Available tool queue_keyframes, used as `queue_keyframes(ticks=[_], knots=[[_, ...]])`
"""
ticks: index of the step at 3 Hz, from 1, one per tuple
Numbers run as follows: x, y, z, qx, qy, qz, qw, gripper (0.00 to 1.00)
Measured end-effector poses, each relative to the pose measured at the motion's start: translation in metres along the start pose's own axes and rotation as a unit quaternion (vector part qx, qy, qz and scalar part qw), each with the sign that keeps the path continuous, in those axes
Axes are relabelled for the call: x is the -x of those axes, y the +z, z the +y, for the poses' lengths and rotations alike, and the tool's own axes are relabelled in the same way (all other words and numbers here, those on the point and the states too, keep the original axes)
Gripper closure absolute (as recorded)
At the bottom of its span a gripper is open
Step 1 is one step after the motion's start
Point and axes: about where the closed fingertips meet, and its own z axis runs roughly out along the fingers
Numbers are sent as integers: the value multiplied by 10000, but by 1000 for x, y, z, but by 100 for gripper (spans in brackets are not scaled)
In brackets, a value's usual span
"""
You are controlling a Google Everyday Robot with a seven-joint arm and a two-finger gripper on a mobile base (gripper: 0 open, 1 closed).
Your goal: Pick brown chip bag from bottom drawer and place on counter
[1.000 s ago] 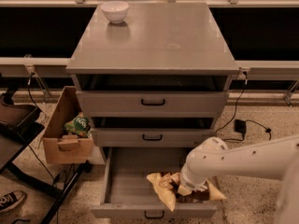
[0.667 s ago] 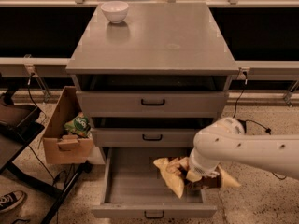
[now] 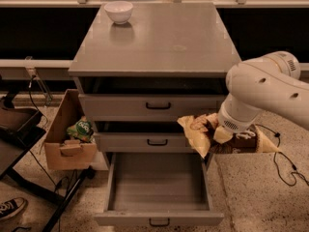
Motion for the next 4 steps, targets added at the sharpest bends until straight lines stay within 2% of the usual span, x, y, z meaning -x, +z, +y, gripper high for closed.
queue_keyframes(ticks=[1, 2, 3, 4], knots=[[0, 1, 1, 1, -6, -4, 10000, 100], [1, -15, -10, -188, 19, 124, 9997, 100], [11, -62, -52, -694, -85, 413, 9967, 100], [25, -121, -102, -1155, -237, 821, 9896, 100]])
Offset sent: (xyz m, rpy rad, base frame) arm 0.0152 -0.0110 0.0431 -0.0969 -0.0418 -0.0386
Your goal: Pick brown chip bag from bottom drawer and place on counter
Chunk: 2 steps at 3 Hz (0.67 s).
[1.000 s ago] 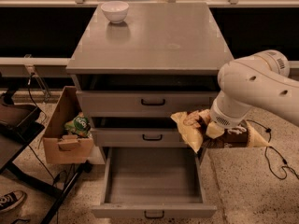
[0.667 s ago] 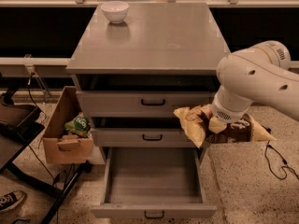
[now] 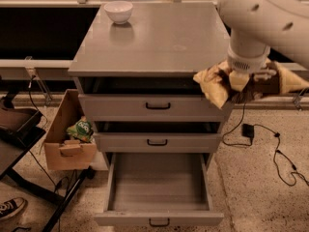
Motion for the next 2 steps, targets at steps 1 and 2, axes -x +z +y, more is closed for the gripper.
queue_keyframes(ticks=[1, 2], knots=[[10, -42, -58, -376, -32, 221, 9990, 100], [20, -76, -106, -728, 153, -13, 9972, 100]])
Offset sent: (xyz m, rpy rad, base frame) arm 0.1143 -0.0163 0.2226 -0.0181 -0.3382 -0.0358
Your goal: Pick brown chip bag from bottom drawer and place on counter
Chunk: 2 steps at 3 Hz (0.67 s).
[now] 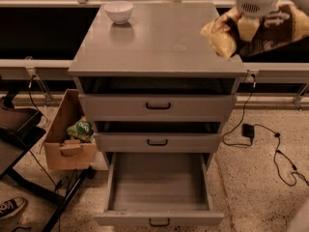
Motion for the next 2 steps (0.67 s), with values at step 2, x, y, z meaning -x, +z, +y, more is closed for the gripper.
queue_keyframes(ticks=[2], knots=[[53, 3, -70, -384, 310, -1268, 9907, 100]])
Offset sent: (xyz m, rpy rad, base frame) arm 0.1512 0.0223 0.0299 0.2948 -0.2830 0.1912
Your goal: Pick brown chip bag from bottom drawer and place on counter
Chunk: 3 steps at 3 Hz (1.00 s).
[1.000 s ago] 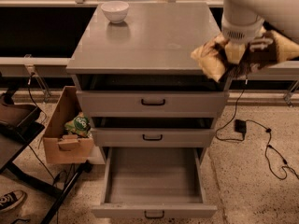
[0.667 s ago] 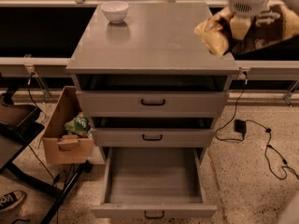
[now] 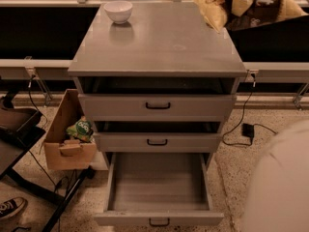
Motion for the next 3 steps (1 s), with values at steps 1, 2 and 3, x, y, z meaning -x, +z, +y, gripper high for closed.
queue_keyframes(ticks=[1, 2, 3], knots=[[17, 52, 1, 182, 93, -659, 9976, 100], [25, 122, 22, 514, 130, -1318, 9899, 100], [27, 142, 35, 656, 115, -1360, 9885, 81]])
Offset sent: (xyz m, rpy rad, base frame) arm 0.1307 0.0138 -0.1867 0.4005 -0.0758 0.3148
